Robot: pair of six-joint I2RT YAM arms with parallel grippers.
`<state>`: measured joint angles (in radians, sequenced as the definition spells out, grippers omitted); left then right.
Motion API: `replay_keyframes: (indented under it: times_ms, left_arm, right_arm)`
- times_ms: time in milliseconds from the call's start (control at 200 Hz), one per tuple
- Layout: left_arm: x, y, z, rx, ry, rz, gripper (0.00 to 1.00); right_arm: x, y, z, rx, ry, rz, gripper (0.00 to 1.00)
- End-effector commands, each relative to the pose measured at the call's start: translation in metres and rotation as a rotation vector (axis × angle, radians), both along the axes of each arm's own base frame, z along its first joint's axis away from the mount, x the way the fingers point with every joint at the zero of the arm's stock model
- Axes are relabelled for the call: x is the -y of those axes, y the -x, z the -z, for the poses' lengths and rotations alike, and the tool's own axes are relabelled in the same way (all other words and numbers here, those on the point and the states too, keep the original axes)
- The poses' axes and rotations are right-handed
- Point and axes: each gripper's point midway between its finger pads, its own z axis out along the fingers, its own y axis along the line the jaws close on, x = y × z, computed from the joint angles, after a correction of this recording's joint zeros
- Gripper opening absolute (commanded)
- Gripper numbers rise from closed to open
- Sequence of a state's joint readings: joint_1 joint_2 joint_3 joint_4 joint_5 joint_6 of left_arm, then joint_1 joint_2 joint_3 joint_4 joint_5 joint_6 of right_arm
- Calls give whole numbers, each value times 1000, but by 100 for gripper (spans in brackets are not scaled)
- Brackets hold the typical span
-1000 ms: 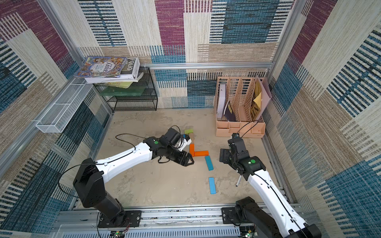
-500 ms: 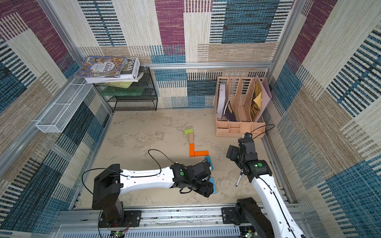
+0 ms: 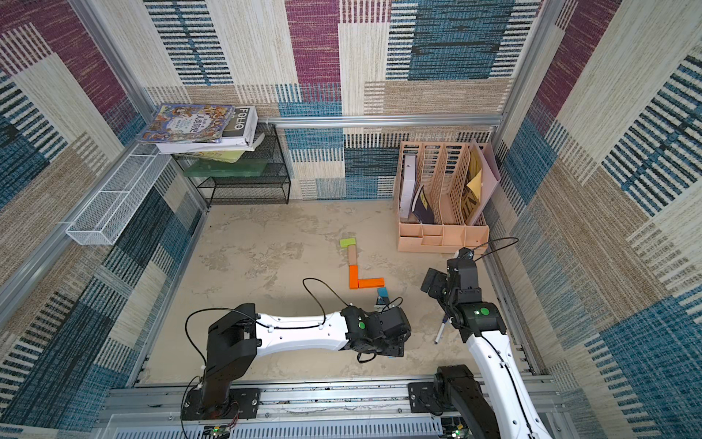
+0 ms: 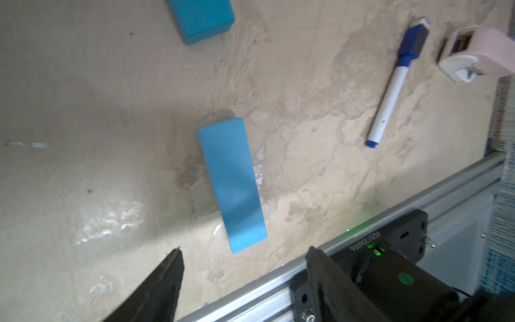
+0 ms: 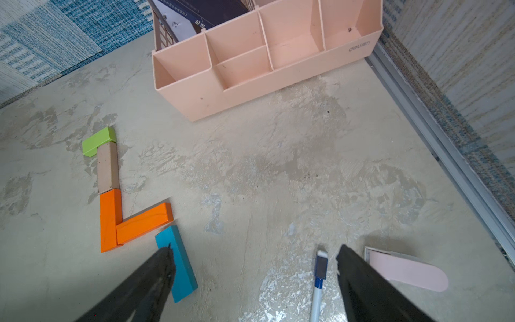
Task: Assemble a giraffe with building blocks
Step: Assemble the building block at the center of the board.
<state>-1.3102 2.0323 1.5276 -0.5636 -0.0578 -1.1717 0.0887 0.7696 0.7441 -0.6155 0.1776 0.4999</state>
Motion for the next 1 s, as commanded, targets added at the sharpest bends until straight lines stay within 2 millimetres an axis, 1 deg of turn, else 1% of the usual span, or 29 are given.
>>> replay_keyframes:
  times_ms: [0, 60, 145, 250, 356, 426, 501, 686, 846, 931, 996]
  left_arm:
    - [-6, -2, 10, -16, -53, -33, 74]
    - [-1, 0, 14, -31, -63, -22, 73]
    - [4, 2, 21, -54, -71, -13, 70]
    - [3, 3, 29, -68, -85, -24, 67]
    - [3, 7, 35, -89, -93, -24, 59]
    - [3, 10, 38, -102, -96, -22, 58]
    - [2, 12, 42, -110, -108, -19, 51]
    - [-11, 14, 47, -112, -145, -19, 36]
    - [-28, 15, 48, -102, -172, -23, 36]
    - [-39, 15, 51, -105, -193, -22, 36]
    - [-48, 14, 54, -110, -209, -18, 31]
  right_arm:
    - [-1, -2, -5, 24, -10, -2, 95]
    - [-1, -2, -6, 31, -10, -1, 95]
    - [-2, -2, -7, 38, -14, -5, 95]
    - [-2, -1, -7, 40, -15, -7, 95]
    - [-3, -2, -9, 46, -17, -11, 95]
    - [-2, -1, -9, 50, -17, -9, 95]
    - [-3, -1, -10, 56, -19, -12, 95]
    - [-2, -1, -12, 69, -18, -10, 94]
    - [-4, -1, -13, 73, -21, -17, 94]
    - [-4, 0, -14, 76, -22, -19, 94]
    - [-4, 0, -14, 79, -24, -20, 94]
